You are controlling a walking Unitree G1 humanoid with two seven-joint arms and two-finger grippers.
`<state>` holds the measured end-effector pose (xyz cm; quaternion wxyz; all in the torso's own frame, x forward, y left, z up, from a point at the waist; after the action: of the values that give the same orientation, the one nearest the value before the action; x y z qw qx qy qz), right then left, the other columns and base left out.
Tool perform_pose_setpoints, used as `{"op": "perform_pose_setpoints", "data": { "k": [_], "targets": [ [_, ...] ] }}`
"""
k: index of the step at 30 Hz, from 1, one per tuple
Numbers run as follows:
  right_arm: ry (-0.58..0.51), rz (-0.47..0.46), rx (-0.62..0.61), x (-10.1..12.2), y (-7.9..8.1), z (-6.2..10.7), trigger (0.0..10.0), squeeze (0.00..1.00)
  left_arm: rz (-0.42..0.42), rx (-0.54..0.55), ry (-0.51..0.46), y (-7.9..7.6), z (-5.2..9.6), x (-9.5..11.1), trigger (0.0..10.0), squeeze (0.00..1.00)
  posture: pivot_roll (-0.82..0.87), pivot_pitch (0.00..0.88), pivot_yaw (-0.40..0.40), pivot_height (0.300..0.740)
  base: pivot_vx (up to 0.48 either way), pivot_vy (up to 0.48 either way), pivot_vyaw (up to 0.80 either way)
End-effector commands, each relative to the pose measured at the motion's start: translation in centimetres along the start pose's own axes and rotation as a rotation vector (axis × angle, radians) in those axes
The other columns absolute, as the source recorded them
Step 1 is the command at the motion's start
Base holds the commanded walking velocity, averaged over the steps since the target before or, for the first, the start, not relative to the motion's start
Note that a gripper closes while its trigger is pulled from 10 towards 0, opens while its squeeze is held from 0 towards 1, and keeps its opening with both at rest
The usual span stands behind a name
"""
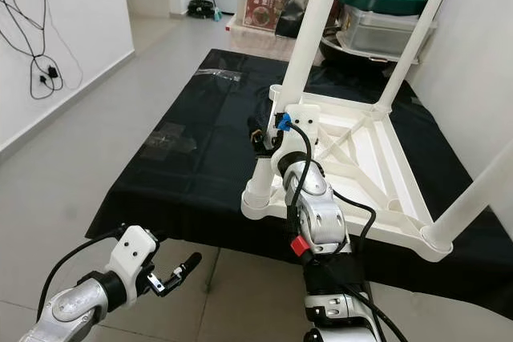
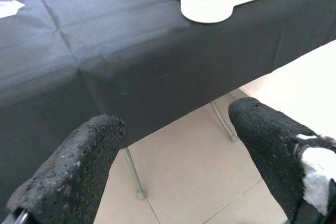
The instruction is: Building children table
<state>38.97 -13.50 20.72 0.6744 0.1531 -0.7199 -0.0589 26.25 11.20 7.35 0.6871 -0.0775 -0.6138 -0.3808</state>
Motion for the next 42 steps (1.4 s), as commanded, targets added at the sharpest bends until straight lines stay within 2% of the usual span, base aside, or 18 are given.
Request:
{"op": "perform_pose_setpoints", "data": {
  "k": [1,3,4,5,8,14,22,27,29,31,35,37,39,40,42],
  "targets": [
    [-0.016,0.017,-0.002,0.5,-0.1,0.2,10.0,0.32,0.004,-0.015,0.007,-0.4,-0.2,-0.3,10.0,0.00,0.03,0.000,-0.105,0.740,0.000,0.000,0.00],
    [-0.020,0.019,0.000,0.7,0.0,0.2,10.0,0.32,0.004,-0.015,0.007,-0.5,-0.2,-0.4,10.0,0.00,0.03,0.000,-0.105,0.740,0.000,0.000,0.00],
    [-0.033,0.012,0.018,0.9,0.3,0.3,10.0,0.00,0.004,-0.016,0.007,-0.5,-0.2,-0.4,10.0,0.00,0.03,0.000,-0.104,0.740,0.000,0.000,0.00],
    [-0.048,-0.004,0.040,1.2,0.6,0.3,0.0,0.00,0.003,-0.015,0.008,-0.5,-0.2,-0.4,10.0,0.00,0.03,0.000,-0.104,0.740,0.000,0.000,0.00],
    [-0.074,-0.029,0.088,1.6,1.2,0.6,0.0,0.00,0.000,-0.012,0.009,-0.4,-0.3,-0.4,10.0,0.00,0.04,0.000,-0.108,0.740,0.000,0.000,0.00],
    [-0.065,-0.031,0.088,1.4,1.2,0.6,0.0,0.00,-0.001,-0.007,0.009,-0.4,-0.3,-0.4,10.0,0.00,0.04,0.000,-0.109,0.740,0.000,0.000,0.00],
    [-0.022,-0.041,0.040,0.6,0.3,0.5,0.0,0.00,-0.006,0.009,0.013,-0.1,-0.1,-0.5,10.0,0.00,0.04,0.000,-0.113,0.740,0.000,0.000,0.00],
    [-0.067,-0.074,0.040,1.7,0.3,0.3,0.0,0.00,-0.011,0.022,-0.002,0.3,-0.2,0.0,10.0,0.00,0.04,0.000,-0.112,0.740,0.000,0.000,0.00],
    [-0.102,-0.111,0.045,2.6,0.6,0.1,0.0,0.00,-0.017,0.050,-0.017,1.2,-0.1,0.4,10.0,0.00,0.04,0.000,-0.109,0.740,0.000,0.000,0.00],
    [-0.112,-0.122,0.047,2.9,0.7,0.1,0.0,0.00,-0.019,0.059,-0.021,1.5,-0.1,0.5,10.0,0.00,0.04,0.000,-0.109,0.740,0.000,0.000,0.00],
    [-0.232,-0.268,0.140,6.2,3.9,-0.3,0.0,0.00,0.029,0.106,-0.160,5.5,0.4,4.2,10.0,0.00,0.05,0.000,-0.099,0.740,0.000,0.000,0.00],
    [-0.264,-0.308,0.204,7.2,5.8,-0.3,0.0,0.00,0.040,0.109,-0.215,6.8,0.5,5.7,10.0,0.00,0.05,0.000,-0.097,0.740,0.000,0.000,0.00],
    [-0.278,-0.331,0.256,7.7,7.2,-0.3,0.0,0.00,0.039,0.091,-0.253,7.3,0.4,6.8,10.0,0.00,0.05,0.000,-0.097,0.740,0.000,0.000,0.00],
    [-0.278,-0.331,0.256,7.7,7.2,-0.3,0.0,0.00,0.039,0.091,-0.253,7.3,0.4,6.8,10.0,0.00,0.05,0.000,-0.097,0.740,0.000,0.000,0.00],
    [-0.264,-0.348,0.303,7.2,8.9,-0.2,0.0,0.00,0.047,0.010,-0.313,6.8,-0.1,8.3,10.0,0.00,0.06,0.000,-0.097,0.740,0.000,0.000,0.00]
  ]
}}
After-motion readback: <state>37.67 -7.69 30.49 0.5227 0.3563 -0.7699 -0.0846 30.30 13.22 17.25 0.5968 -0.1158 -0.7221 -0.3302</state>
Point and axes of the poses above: a point about 5 cm out from each wrist's last joint towards the gripper, its own z axis pointing back from the gripper into the wrist, its own x axis along the axis of the wrist's last joint, y = z × x, the point moved 4 cm from there along -z, pointing out of the wrist towards the gripper, and after that the axes turned 13 degrees about -z, right-handed, at the moved point
